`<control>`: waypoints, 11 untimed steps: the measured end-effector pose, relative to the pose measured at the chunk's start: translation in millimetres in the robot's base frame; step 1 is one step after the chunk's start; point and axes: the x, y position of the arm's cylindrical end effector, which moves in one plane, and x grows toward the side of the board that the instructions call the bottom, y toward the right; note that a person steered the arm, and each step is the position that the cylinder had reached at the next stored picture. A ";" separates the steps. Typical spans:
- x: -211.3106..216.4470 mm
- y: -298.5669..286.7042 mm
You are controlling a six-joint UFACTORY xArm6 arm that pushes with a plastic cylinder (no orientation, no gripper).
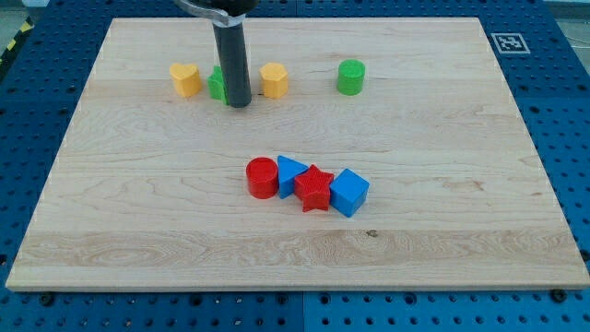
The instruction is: Move the green circle into the yellow hexagon
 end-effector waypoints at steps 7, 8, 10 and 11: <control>-53.2 226.6; -53.2 172.1; -53.5 134.5; -52.3 165.9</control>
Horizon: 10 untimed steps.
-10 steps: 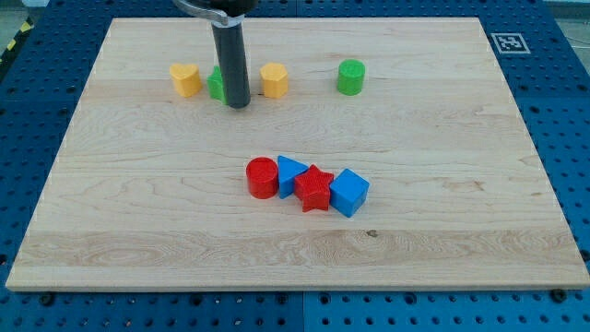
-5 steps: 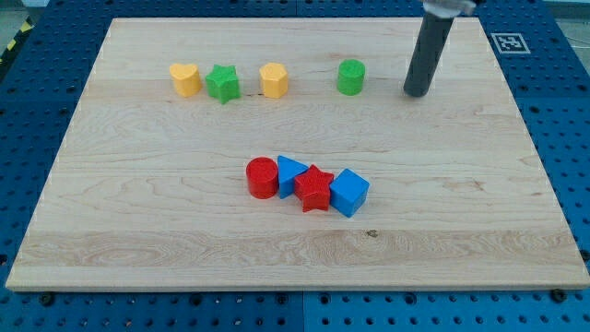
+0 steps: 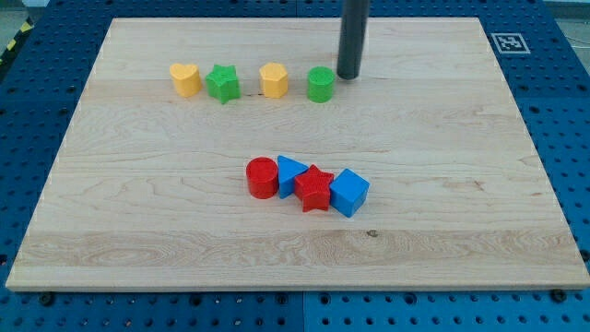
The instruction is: Move the green circle into the yellow hexagon
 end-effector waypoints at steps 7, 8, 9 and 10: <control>-26.4 -98.2; -26.4 -124.9; -24.4 -127.8; -23.0 -127.8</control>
